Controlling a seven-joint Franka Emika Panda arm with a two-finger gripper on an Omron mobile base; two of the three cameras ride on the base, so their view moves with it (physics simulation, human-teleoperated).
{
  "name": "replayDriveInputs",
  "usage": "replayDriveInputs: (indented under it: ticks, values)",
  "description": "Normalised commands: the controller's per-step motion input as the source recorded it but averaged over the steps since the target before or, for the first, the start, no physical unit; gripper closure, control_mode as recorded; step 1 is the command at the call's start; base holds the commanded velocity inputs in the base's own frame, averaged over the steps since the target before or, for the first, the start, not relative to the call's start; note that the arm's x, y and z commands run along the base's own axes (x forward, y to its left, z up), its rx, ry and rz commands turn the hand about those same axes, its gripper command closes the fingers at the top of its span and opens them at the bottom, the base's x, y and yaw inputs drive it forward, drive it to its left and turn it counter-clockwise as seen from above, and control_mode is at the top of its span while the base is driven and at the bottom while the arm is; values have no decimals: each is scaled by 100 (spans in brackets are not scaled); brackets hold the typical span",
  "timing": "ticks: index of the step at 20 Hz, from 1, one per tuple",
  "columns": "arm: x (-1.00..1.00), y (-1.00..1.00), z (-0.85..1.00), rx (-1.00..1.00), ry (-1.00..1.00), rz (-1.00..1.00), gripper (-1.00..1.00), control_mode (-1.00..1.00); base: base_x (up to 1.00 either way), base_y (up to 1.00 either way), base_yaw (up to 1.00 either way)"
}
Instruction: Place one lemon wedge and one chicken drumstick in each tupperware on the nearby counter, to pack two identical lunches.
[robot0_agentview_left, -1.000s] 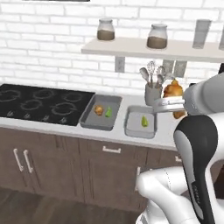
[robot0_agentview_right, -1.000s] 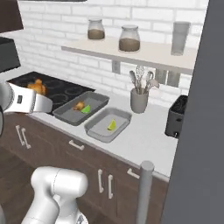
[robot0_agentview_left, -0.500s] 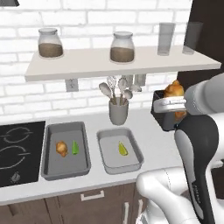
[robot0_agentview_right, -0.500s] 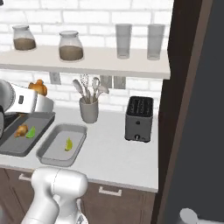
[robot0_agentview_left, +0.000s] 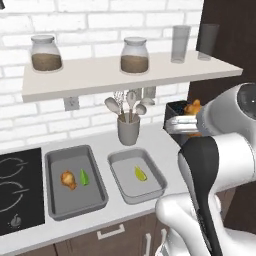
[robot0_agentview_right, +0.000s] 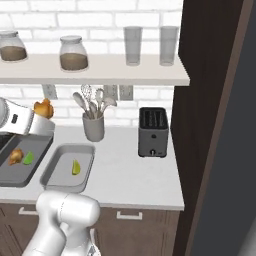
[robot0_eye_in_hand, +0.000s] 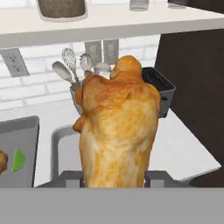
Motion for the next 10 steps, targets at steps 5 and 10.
replayDriveInputs:
  ticks: [5, 10]
  values:
    - [9, 22, -79, 0, 24, -10, 100, -100, 0, 0, 0]
    - [50, 36, -82, 2, 36, 0, 100, -100, 0, 0, 0]
